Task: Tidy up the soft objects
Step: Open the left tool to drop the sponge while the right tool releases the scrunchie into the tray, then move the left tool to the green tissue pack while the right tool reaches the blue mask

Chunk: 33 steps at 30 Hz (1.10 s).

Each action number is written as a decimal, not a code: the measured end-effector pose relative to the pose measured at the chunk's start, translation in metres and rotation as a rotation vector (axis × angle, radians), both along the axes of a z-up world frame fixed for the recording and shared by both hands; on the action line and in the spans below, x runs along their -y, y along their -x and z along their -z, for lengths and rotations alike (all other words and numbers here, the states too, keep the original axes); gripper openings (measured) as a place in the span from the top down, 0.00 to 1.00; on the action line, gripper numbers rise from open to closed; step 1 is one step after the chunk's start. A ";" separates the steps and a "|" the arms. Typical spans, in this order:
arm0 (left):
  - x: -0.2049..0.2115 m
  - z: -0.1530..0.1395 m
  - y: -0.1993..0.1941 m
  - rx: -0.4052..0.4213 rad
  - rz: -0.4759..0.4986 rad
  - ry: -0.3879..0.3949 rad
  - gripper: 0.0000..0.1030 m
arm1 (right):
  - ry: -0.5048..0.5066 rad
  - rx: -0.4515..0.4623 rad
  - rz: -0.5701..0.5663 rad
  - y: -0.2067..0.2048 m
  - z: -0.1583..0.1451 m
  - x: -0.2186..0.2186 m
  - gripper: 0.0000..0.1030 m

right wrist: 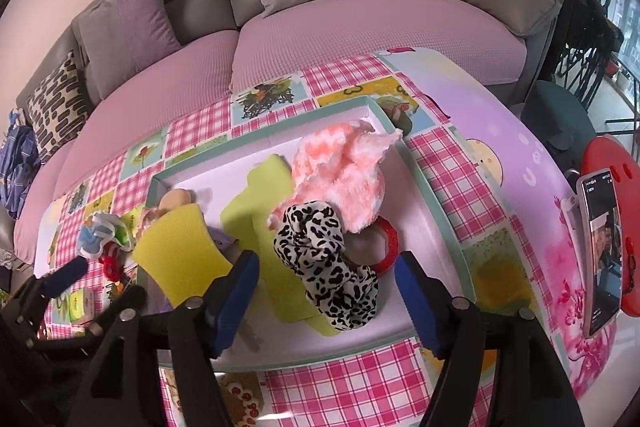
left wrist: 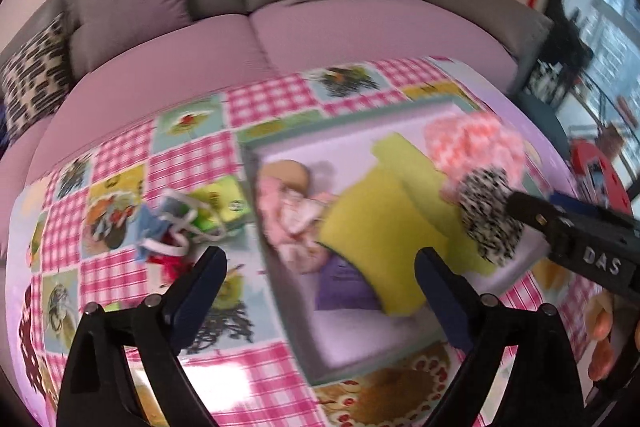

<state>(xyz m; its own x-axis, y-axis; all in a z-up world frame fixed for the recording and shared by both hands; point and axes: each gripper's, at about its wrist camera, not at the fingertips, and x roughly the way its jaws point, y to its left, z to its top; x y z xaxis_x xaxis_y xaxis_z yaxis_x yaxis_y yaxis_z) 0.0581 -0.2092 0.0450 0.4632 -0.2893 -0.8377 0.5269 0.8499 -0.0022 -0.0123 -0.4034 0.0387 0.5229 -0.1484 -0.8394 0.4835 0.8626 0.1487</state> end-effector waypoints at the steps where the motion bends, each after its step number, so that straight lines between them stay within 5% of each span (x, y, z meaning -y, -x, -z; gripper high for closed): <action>1: -0.006 -0.001 -0.004 0.000 -0.022 0.007 0.07 | -0.002 0.000 0.000 0.000 0.000 0.000 0.26; 11: -0.092 -0.009 -0.043 0.006 -0.301 0.052 0.07 | 0.019 0.011 -0.053 -0.009 -0.004 -0.019 0.00; 23: -0.201 -0.021 -0.062 0.045 -0.576 0.062 0.06 | 0.028 0.070 -0.162 -0.030 -0.016 -0.071 0.00; 33: -0.231 -0.017 -0.064 0.037 -0.606 0.084 0.05 | 0.012 0.075 -0.339 -0.060 -0.013 -0.150 0.00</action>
<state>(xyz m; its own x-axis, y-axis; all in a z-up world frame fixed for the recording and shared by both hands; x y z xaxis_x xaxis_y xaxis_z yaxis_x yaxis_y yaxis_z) 0.1216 0.0218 0.0615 0.5940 -0.0296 -0.8039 -0.0491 0.9961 -0.0730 0.0474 -0.2532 0.0518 0.6043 0.0349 -0.7960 0.1569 0.9743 0.1619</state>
